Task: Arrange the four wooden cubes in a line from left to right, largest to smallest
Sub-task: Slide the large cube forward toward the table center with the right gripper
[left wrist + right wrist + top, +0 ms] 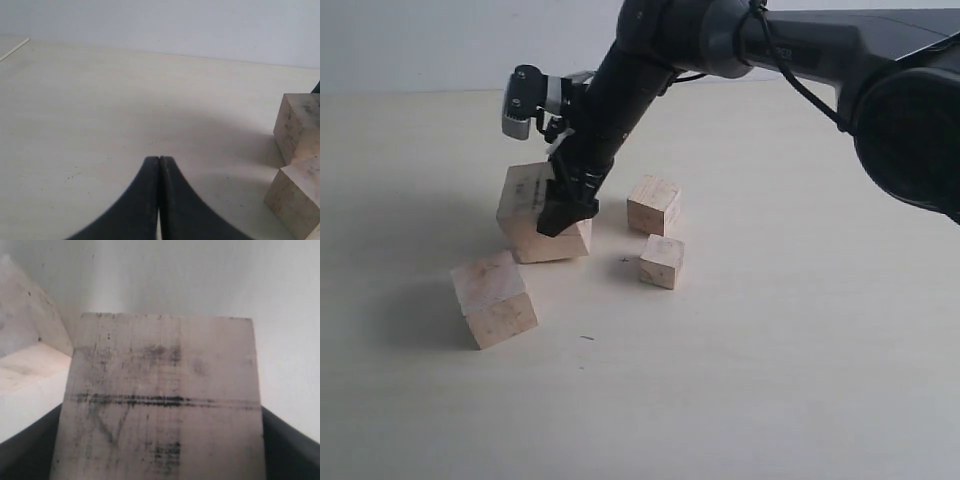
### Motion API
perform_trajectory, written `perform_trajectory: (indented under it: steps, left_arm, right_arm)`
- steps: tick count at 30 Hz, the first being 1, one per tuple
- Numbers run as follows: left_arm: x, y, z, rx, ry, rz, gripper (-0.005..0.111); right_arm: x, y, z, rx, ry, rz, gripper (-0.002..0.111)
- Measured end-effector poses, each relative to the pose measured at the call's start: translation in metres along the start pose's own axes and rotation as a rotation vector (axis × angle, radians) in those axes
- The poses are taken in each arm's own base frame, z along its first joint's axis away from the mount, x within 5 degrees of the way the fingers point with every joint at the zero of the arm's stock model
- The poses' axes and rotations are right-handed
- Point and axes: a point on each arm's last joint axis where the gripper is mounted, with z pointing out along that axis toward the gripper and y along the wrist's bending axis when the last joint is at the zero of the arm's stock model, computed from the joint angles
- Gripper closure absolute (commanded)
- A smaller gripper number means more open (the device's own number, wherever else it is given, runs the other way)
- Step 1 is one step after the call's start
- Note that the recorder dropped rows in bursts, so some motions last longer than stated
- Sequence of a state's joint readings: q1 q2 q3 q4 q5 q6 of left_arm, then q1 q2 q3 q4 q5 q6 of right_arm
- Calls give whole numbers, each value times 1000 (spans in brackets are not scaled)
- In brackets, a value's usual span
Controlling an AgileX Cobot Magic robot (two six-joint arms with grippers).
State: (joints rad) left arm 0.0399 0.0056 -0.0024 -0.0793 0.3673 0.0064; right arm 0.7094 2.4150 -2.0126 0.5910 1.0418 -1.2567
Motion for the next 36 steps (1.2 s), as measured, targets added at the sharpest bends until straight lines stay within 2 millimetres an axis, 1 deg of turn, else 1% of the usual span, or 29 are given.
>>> perform_trajectory:
  steps: [2,5,8,15,17,18,22,23,25,26,31,36]
  left_arm:
    - [0,0,0,0,0,0,107]
    - [0,0,0,0,0,-6,107]
    - [0,0,0,0,0,-6,107]
    - [0,0,0,0,0,0,107]
    - [0,0,0,0,0,-6,107]
    - [0,0,0,0,0,-6,107]
    - [0,0,0,0,0,0,107]
    - [0,0,0,0,0,0,107]
    - [0,0,0,0,0,0,107]
    - [0,0,0,0,0,0,107]
    - [0,0,0,0,0,-6,107]
    - [0,0,0,0,0,-6,107]
  right_arm:
    - [6,-2,2,-16,-26,-26,108]
    - [5,-1,7,-32,-53,-71,108]
    - [9,-2,14,-39,-67,-58,108]
    - [7,-4,17,-31,-100,-29,107]
    - [7,-4,17,-25,-103,-28,97]
    - [7,-5,17,-22,-104,-28,86]
    - [7,-5,18,-21,-106,-25,52]
    - [7,-5,18,-21,-106,-25,41]
    - [7,-5,18,-20,-107,-25,30]
    - [7,-5,18,-20,-107,-25,26]
    - [5,-7,16,9,-113,-25,26]
    - [0,-8,8,40,-125,-37,25]
